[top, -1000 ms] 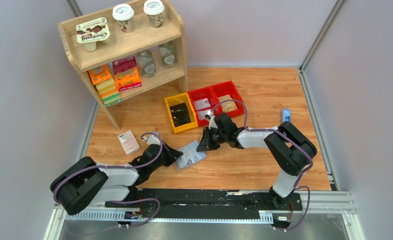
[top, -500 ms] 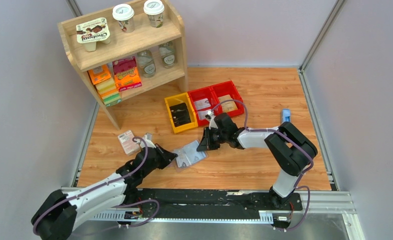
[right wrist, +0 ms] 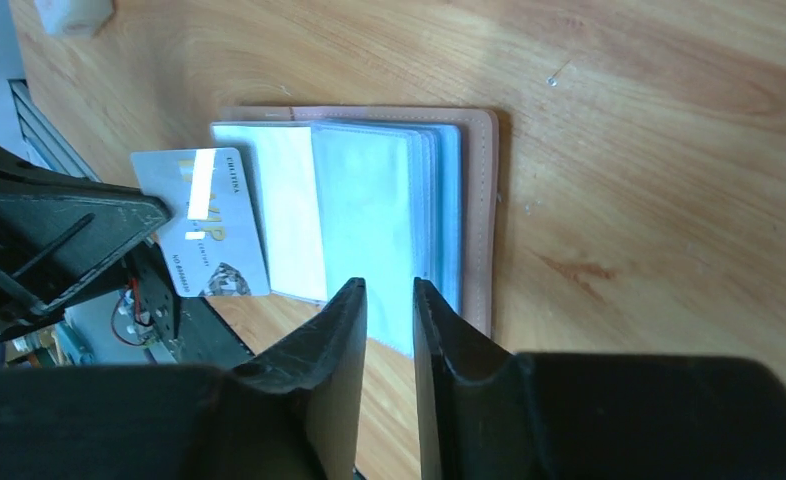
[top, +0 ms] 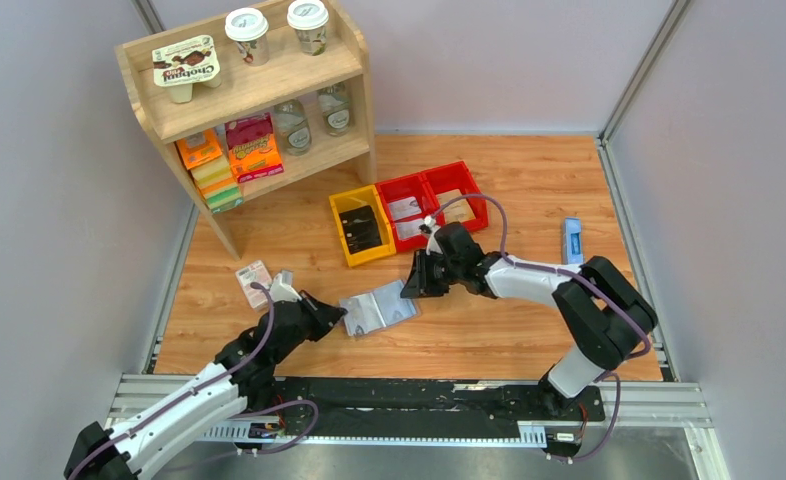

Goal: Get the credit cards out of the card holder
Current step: Place the credit card in the storage box.

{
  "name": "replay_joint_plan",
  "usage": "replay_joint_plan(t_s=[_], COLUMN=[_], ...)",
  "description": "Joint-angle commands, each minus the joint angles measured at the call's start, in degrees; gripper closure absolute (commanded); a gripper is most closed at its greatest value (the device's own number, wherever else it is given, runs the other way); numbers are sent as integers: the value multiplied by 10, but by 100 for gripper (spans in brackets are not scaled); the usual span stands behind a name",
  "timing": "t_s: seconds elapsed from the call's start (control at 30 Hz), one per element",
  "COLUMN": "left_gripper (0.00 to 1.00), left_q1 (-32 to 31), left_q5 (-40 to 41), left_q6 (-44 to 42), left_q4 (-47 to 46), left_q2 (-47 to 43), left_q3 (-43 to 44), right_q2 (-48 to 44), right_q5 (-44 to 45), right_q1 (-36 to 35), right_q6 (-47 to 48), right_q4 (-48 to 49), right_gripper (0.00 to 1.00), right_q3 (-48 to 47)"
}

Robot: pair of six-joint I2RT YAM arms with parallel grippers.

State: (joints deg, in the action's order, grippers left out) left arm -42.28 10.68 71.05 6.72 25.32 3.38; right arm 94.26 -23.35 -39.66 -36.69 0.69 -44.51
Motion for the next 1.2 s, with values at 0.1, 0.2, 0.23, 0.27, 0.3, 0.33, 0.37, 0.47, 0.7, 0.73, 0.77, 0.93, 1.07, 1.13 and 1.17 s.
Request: replay_joint_plan(t_s=[0.1,0.2,0.23,0.27,0.3,0.33,0.37,0.47,0.7,0.73,0.77,0.93,1.07,1.13,1.17], left_gripper=[100,100,100,100,100,100,100,100,100,100,100,100,100,100,100], left_q1=[-1,-1,-1,-1,-1,-1,-1,-1,-9,-13,-15,-27,-31,-32,-33], left_q5=[9,28,32,42,46,54,64,77,80,81,84,93,97,98,97], left_q6=[8,29,32,38,41,47,52,78,102,103,107,117,122,126,127], left_q4=[-84,-136,-169,-183,-216,-251,-267,-358,-486,-503,-508,-551,-564,-577,-584], left_q2=[-12,-2,8,13,29,38,59,112,258,270,290,345,369,380,384], left_q3=[31,37,37,41,44,51,58,73,146,152,163,192,208,213,213], right_q2=[-113,-165,-177,-192,-203,-220,-234,-267,-294,-292,-290,-271,-265,-261,-260], right_q5=[44,63,67,72,74,77,81,88,112,114,114,117,120,125,126], right_q1=[2,3,2,2,2,3,2,1,-16,-20,-22,-24,-24,-24,-24], right_q6=[-20,-46,-56,-70,-84,-101,-120,-187,-258,-263,-265,-276,-269,-262,-262], right_q4=[-30,-24,-17,-12,6,22,39,104,205,221,234,278,287,284,284], right_gripper=[47,31,27,25,23,22,21,21,25,27,27,32,34,36,36], right_q3=[-24,-19,-15,-11,-3,7,20,59,98,100,101,88,73,65,64])
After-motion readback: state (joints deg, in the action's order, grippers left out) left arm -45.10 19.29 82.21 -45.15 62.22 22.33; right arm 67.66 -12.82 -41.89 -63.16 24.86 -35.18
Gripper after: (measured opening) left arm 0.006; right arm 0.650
